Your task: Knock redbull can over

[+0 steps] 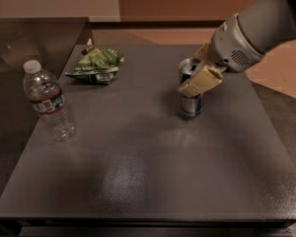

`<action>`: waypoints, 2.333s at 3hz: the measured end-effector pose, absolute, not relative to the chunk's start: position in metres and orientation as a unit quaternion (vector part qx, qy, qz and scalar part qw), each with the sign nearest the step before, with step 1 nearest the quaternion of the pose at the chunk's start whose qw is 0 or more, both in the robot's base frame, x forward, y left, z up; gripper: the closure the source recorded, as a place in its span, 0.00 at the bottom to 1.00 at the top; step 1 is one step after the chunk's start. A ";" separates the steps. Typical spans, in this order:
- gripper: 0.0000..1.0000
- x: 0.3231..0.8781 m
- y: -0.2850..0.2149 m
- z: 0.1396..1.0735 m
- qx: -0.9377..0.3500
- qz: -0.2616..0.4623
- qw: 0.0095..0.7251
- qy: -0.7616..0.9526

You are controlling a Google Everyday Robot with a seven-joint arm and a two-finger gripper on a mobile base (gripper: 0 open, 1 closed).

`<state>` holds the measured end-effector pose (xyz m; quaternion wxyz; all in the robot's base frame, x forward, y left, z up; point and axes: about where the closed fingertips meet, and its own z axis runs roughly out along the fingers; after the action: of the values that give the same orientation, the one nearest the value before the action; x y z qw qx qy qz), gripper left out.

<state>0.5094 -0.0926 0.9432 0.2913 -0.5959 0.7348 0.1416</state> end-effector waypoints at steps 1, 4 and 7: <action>1.00 0.516 -0.105 0.950 -0.625 0.090 0.260 0.731; 0.83 0.521 -0.139 0.922 -0.685 -0.014 0.137 0.715; 0.13 0.511 -0.138 0.892 -0.724 -0.066 0.068 0.683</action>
Offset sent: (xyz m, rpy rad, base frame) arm 0.0158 -0.0456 0.0004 -0.4287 -0.0423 0.0833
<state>0.5114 -0.1382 0.8918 0.0675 -0.7243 0.6830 -0.0660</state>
